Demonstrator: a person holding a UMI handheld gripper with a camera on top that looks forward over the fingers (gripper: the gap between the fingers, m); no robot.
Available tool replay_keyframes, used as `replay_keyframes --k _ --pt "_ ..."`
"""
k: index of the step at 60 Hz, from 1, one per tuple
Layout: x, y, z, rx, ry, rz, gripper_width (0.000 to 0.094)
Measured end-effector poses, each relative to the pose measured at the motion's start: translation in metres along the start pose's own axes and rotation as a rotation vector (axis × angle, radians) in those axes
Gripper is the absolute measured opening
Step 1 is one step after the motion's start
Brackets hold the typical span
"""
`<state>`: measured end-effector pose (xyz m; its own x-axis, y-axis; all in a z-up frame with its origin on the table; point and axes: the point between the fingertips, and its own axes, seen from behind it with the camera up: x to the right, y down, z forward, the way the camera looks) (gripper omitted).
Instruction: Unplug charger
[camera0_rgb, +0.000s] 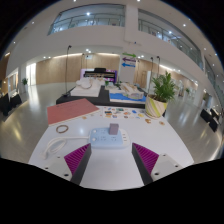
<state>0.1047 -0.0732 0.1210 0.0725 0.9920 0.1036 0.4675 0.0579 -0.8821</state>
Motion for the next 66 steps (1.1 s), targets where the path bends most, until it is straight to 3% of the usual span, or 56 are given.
replay_keyframes --k 15,34,35,42,43,50,57,61,66 --pt "0.012 -0.006 0.098 0.044 -0.026 0.006 0.0851" --pt "0.005 -0.012 0.195 0.023 -0.072 0.023 0.0841" --pt "0.005 -0.012 0.197 0.022 -0.074 0.026 0.0822" --pt "0.006 -0.009 0.209 0.002 -0.068 0.038 0.0288" --pt "0.006 -0.009 0.209 0.007 -0.067 0.042 0.0256" --pt "0.007 -0.012 0.211 0.016 -0.076 0.042 0.0174" --pt "0.008 -0.022 0.207 0.030 -0.091 0.079 0.0162" --pt "0.019 -0.074 0.194 0.156 -0.067 0.048 0.0158" --pt "0.031 -0.120 0.180 0.183 -0.066 0.087 0.0157"
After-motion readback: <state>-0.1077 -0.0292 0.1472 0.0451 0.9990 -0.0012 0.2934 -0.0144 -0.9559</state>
